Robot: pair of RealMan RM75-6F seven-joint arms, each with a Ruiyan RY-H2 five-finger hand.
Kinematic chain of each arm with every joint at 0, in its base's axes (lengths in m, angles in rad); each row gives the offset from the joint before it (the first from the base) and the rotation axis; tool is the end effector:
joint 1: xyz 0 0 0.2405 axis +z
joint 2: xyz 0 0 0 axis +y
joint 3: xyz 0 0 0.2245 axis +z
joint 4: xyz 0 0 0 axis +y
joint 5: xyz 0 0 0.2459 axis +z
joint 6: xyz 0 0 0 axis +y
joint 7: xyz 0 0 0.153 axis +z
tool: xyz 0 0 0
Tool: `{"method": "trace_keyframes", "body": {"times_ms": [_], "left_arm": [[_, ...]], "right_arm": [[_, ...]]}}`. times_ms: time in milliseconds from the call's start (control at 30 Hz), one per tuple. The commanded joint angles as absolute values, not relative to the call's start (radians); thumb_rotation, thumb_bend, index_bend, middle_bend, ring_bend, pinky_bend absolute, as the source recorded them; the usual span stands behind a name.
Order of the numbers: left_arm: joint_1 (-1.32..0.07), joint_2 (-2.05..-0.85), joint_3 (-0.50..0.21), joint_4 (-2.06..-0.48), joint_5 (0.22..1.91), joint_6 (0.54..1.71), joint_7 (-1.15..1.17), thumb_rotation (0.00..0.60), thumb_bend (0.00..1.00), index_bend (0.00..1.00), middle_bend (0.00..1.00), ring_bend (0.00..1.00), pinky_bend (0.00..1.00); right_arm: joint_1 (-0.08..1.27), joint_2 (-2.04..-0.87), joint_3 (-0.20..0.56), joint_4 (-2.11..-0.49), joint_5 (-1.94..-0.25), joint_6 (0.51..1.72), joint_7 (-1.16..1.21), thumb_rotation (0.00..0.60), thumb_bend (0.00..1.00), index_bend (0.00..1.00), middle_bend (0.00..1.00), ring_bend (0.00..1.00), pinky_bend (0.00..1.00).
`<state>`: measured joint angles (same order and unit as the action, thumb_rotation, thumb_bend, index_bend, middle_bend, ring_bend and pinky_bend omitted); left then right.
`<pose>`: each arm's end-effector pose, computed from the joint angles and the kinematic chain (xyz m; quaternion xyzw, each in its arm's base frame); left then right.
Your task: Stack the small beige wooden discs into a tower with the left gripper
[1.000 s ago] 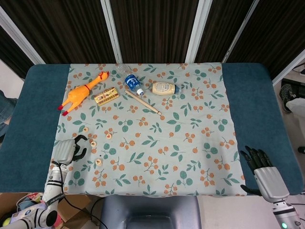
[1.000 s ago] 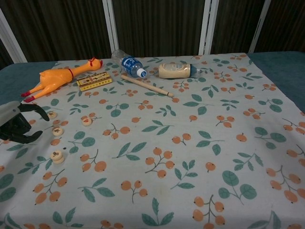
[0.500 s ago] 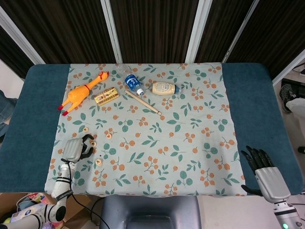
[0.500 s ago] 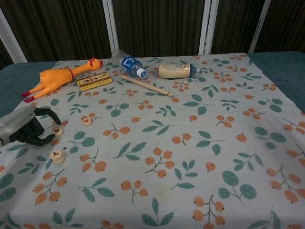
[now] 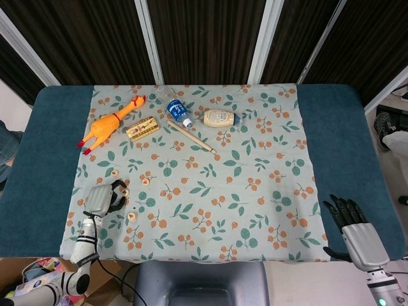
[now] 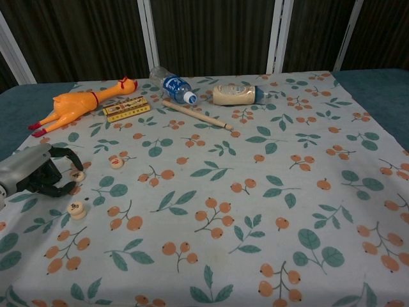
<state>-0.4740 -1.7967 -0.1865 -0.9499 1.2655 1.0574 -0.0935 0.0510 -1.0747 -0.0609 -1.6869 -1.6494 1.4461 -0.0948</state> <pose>-0.2659 0.3263 -0.0637 -0.5991 -0.4901 -0.3902 0.4986 -0.2815 -0.1497 0.0892 0.6704 -0.3861 0.3425 0.5330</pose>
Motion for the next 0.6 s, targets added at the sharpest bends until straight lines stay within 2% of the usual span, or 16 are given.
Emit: {"method": "trace_keyframes", "body": {"times_ms": [33, 433, 600], "left_arm": [[-0.476, -1.800, -0.185, -0.946, 1.264, 1.053, -0.092, 0.600, 0.40, 0.42, 1.00, 1.00, 1.00], [-0.477, -1.805, -0.182, -0.943, 1.266, 1.057, -0.094, 0.600, 0.40, 0.47, 1.00, 1.00, 1.00], [-0.458, -1.765, -0.172, -1.014, 1.303, 1.115, -0.115, 0.600, 0.40, 0.49, 1.00, 1.00, 1.00]], "right_arm": [[0.051, -1.073, -0.061, -1.688, -1.648, 1.447, -0.093, 0.600, 0.18, 0.00, 0.00, 0.00, 0.03], [0.050, -1.070, -0.062, -1.691, -1.649, 1.445, -0.092, 0.600, 0.18, 0.00, 0.00, 0.00, 0.03], [0.051, -1.071, -0.063, -1.691, -1.651, 1.444, -0.092, 0.600, 0.18, 0.00, 0.00, 0.00, 0.03]]}}
